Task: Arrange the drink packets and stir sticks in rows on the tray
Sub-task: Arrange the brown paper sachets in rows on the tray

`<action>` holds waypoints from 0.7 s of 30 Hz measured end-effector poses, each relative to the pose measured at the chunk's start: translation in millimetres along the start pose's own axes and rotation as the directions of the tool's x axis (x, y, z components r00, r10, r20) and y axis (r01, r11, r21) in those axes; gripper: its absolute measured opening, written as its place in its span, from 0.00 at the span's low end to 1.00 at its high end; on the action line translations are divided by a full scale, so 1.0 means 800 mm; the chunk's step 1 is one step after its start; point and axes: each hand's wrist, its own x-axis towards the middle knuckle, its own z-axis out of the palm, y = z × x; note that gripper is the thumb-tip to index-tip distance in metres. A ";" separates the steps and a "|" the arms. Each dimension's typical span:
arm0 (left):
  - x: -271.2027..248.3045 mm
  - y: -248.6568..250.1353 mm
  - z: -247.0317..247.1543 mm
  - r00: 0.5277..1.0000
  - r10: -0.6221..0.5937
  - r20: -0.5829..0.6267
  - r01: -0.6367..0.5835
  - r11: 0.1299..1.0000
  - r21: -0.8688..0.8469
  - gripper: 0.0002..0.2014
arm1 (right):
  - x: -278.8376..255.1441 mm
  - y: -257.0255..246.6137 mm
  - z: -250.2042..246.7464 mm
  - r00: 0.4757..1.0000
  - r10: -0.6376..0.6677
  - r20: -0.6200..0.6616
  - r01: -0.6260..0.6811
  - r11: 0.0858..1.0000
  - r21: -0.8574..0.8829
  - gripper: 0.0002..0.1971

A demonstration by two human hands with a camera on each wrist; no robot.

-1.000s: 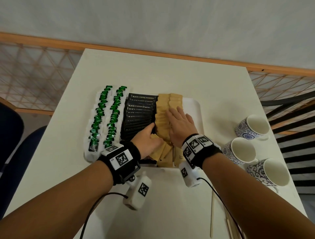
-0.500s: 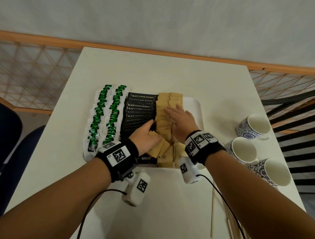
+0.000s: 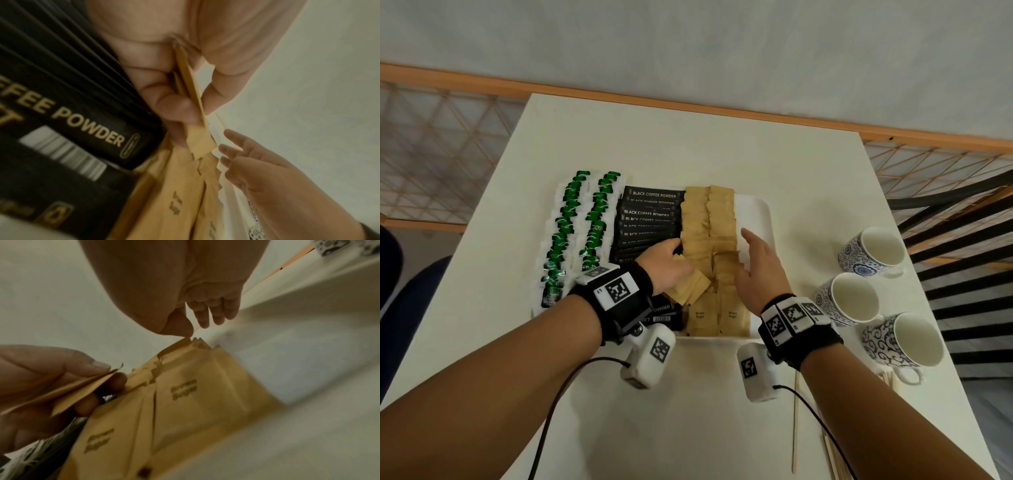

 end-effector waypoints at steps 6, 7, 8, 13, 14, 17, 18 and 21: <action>0.006 0.000 -0.004 1.000 -0.020 -0.016 0.021 0.999 0.039 0.17 | -0.006 -0.009 0.002 0.994 0.073 0.082 -0.079 0.995 0.068 0.38; 0.006 0.000 -0.004 1.000 -0.020 -0.011 0.020 0.999 0.042 0.18 | -0.005 -0.009 0.005 0.993 0.073 0.090 -0.080 0.993 0.082 0.39; 0.006 0.000 -0.004 1.000 -0.023 -0.010 0.024 0.998 0.049 0.17 | -0.005 -0.009 0.007 0.993 0.070 0.099 -0.079 0.993 0.091 0.39; -0.002 0.002 -0.007 0.999 -0.010 -0.048 0.011 1.000 0.021 0.22 | -0.010 -0.008 0.005 0.991 0.072 0.115 -0.085 0.990 0.115 0.38; -0.006 0.000 -0.008 0.997 -0.010 -0.081 0.010 1.000 0.001 0.25 | -0.012 -0.005 0.002 0.992 0.079 0.100 -0.092 0.986 0.137 0.37; -0.023 -0.012 -0.012 0.993 -0.049 -0.111 0.035 0.991 -0.125 0.23 | -0.024 0.004 -0.005 0.998 0.059 0.015 -0.061 0.989 0.132 0.31; -0.031 -0.015 -0.012 0.993 -0.072 -0.089 0.055 0.981 -0.185 0.23 | -0.031 0.006 -0.007 0.999 0.034 -0.016 -0.031 0.991 0.127 0.28; -0.046 -0.025 -0.004 0.998 -0.064 -0.003 0.061 0.959 -0.276 0.22 | -0.050 0.001 -0.007 0.999 -0.021 -0.023 0.026 0.979 0.200 0.17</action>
